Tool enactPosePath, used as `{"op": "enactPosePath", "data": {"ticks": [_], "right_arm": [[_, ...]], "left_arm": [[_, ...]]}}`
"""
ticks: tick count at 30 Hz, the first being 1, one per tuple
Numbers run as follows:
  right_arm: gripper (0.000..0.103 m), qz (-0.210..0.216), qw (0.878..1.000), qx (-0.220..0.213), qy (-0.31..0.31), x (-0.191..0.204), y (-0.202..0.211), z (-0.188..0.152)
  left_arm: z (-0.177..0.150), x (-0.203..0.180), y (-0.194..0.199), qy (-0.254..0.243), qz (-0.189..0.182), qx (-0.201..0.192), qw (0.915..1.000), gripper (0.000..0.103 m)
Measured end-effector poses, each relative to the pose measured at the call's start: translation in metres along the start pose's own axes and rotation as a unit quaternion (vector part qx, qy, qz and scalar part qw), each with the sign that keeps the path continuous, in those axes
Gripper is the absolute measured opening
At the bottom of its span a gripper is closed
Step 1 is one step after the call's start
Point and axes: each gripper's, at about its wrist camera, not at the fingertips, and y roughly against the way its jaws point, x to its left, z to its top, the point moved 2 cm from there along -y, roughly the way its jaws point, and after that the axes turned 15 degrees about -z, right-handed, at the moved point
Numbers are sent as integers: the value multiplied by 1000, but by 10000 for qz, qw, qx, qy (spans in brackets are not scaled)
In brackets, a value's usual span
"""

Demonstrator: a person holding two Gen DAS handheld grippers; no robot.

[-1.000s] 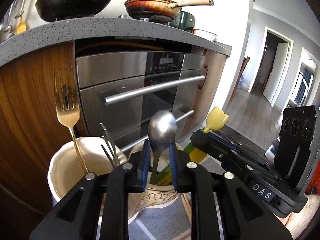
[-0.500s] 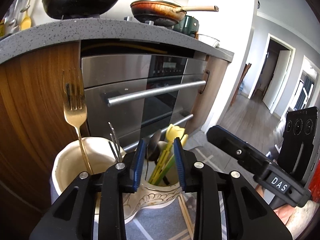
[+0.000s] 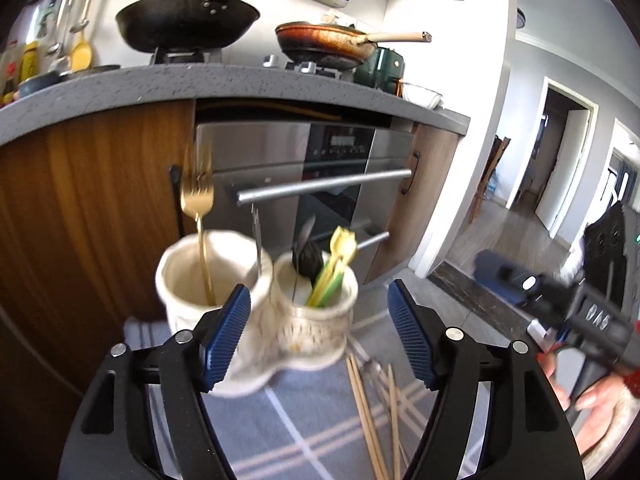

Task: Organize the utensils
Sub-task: 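Withdraw both tools from the holder back over the cloth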

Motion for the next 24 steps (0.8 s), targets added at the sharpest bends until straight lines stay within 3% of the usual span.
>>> {"op": "enactPosePath", "data": {"ticks": [5, 9, 18, 24], "right_arm": [[84, -460, 9985, 271, -97, -7, 20, -16], [90, -732, 9958, 539, -142, -13, 19, -37], [90, -1412, 9834, 1124, -209, -50, -24, -78], [87, -1530, 9772, 1468, 88, -52, -49, -93]], "left_arm": [[-28, -2, 11, 387, 79, 74, 9992, 82], [-50, -8, 10, 350, 344, 144, 9987, 91], [-89, 7, -14, 98, 755, 626, 9951, 92], [-103, 19, -30, 136, 700, 972, 9927, 92]]}}
